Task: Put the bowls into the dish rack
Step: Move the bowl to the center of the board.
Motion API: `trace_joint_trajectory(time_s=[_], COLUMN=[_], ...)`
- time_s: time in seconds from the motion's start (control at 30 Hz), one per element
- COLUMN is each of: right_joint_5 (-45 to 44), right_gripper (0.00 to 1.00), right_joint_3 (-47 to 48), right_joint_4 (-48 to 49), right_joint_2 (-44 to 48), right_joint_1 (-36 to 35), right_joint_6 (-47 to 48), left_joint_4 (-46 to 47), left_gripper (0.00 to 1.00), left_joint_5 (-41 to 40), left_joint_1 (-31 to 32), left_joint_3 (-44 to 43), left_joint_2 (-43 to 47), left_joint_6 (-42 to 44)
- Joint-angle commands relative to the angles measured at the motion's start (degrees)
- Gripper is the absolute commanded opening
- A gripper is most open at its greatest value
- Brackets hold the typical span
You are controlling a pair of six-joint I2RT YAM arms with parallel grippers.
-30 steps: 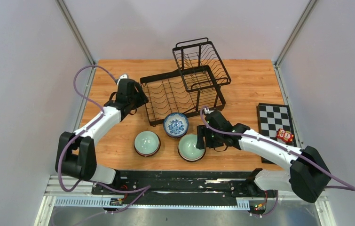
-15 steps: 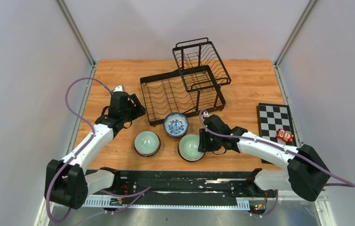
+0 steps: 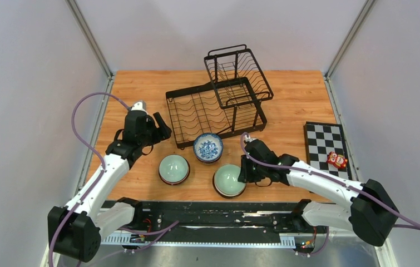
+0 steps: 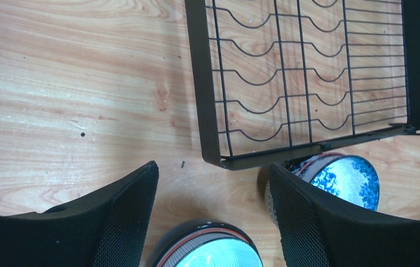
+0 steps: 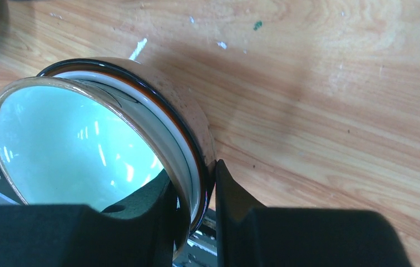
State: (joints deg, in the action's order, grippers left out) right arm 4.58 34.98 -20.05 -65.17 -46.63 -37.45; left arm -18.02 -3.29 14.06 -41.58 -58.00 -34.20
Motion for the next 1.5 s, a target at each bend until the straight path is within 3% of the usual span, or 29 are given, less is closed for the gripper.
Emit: trace_joint_trajectory(time_s=[0.0, 0.27, 0.7, 0.8, 1.0, 1.17, 1.47], right_joint_5=[-0.8, -7.7, -15.3, -14.8, -15.9, -18.1, -19.3], right_gripper=[0.03, 0.03, 0.03, 0.10, 0.37, 0.43, 0.70], right_joint_3=[-0.7, -1.8, -1.6, -1.0, 1.6, 6.2, 17.8], right_joint_4=[-7.4, -18.1, -20.1, -19.7, -21.5, -25.3, -27.2], right_joint_2=[3.9, 10.3, 11.2, 10.5, 12.4, 14.5, 12.8], right_joint_1=[-1.9, -3.8, -3.8, -3.8, -3.8, -3.9, -3.9], right_joint_6=[1.2, -0.3, -3.9, -4.1, -3.5, -2.9, 0.7], left_joint_4=[-1.9, -4.3, -5.0, -5.6, -7.6, -10.2, -15.0], left_gripper=[0.75, 0.76, 0.77, 0.77, 0.78, 0.80, 0.83], left_joint_5=[2.9, 5.5, 7.1, 7.1, 6.7, 6.0, 8.3], left_joint_1=[0.1, 0.2, 0.2, 0.1, 0.1, 0.1, 0.1], left_joint_3=[-0.9, -2.1, -2.1, -2.3, -3.3, -5.3, -8.9], left_joint_2=[1.4, 3.7, 5.0, 5.4, 7.9, 10.2, 11.1], left_joint_6=[1.6, 3.7, 5.4, 6.1, 6.9, 8.2, 13.7])
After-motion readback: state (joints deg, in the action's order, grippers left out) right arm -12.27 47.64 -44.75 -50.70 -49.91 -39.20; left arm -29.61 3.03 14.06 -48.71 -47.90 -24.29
